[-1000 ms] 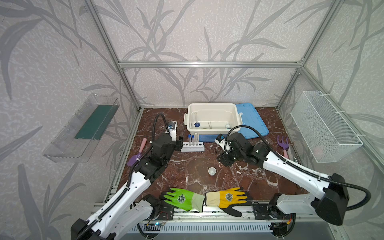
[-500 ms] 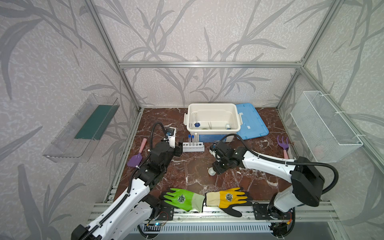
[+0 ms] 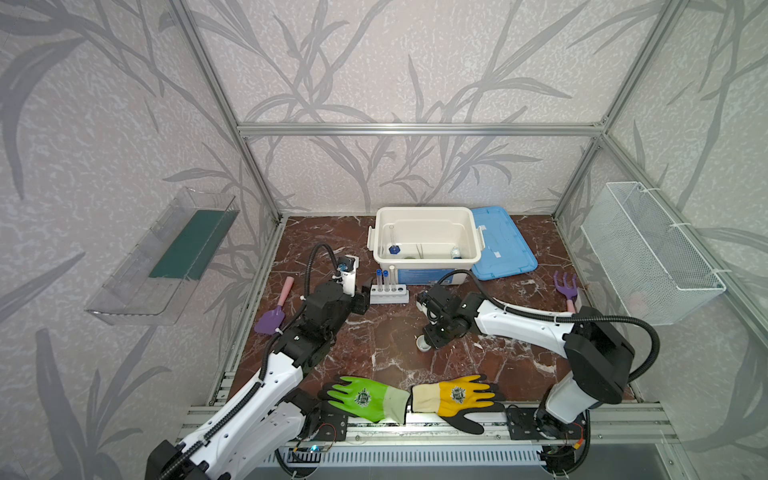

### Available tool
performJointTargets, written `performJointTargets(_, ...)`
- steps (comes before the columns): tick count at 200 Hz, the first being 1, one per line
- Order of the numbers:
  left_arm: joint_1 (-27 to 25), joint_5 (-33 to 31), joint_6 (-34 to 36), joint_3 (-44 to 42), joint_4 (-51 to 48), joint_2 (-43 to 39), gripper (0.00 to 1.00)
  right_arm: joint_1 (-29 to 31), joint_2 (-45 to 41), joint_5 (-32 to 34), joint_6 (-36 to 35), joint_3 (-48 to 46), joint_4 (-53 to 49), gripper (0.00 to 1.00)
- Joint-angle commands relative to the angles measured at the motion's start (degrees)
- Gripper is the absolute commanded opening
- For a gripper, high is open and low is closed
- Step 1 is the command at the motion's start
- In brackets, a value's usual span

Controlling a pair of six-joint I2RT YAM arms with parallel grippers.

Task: Organize the chemistry lab equipment
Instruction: 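Lower the right gripper onto the white crucible near the gloves and grasp it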

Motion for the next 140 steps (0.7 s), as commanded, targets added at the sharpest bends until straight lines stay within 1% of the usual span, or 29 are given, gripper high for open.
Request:
performJointTargets(1, 0.48, 1.03, -0.18, 1.80, 0.81, 0.35, 0.61, 0.38, 1.12, -0.32, 0.42, 2.30, -1.08, 0.46)
performJointTargets(24, 0.59, 1.16, -0.22, 1.80, 0.79, 0.58, 0.61, 0.41, 2.10, -0.53, 0.43, 3.21, -1.56, 0.42)
performJointTargets(105, 0.83, 2.21, -0.75, 2.10, 0.50, 1.50, 0.61, 0.48, 5.40, -2.25, 1.33, 3.57, -0.81, 0.34)
performJointTargets(140, 0.87, 1.96, -0.97, 2.06, 0.26, 1.65, 0.61, 0.50, 5.61, -2.39, 1.39, 4.08, -1.24, 0.26)
